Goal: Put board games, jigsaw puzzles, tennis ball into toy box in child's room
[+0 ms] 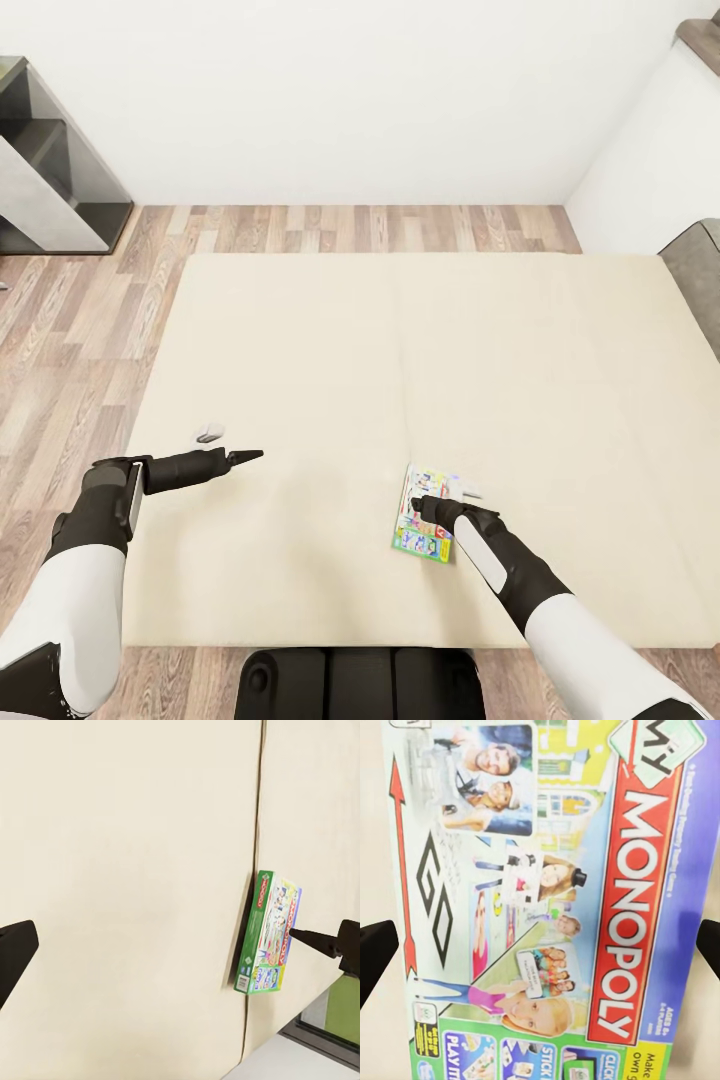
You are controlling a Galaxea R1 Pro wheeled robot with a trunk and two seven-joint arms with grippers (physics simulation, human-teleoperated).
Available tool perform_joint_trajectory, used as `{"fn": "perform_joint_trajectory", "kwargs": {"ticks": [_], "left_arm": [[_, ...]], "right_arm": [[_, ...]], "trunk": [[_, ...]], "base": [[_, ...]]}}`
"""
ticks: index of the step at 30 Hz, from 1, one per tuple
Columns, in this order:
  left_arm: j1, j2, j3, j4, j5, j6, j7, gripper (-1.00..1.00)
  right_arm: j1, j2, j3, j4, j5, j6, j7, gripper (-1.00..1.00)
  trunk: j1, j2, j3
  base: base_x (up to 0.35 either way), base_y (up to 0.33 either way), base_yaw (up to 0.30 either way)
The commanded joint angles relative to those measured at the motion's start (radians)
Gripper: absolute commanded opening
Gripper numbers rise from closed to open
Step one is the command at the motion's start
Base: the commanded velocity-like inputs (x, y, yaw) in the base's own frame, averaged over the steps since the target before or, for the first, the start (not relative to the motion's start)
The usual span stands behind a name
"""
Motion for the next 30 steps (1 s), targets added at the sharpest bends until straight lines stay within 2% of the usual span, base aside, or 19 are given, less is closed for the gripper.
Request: {"fn": "perform_joint_trajectory", "kwargs": {"ticks": [1, 30], "left_arm": [[-0.001, -0.001, 0.004, -0.001, -0.010, 0.008, -0.010, 1.00], [-0.001, -0.001, 0.003, -0.001, -0.010, 0.007, -0.010, 1.00]], "right_arm": [[-0.001, -0.002, 0.006, -0.002, -0.010, 0.002, -0.010, 1.00], [-0.001, -0.002, 0.010, -0.001, -0.010, 0.001, -0.010, 1.00]], "trunk": [[0.001, -0.002, -0.001], [0.001, -0.002, -0.001]], "base": [[0.000, 0.000, 0.000], [0.000, 0.000, 0.000]]}}
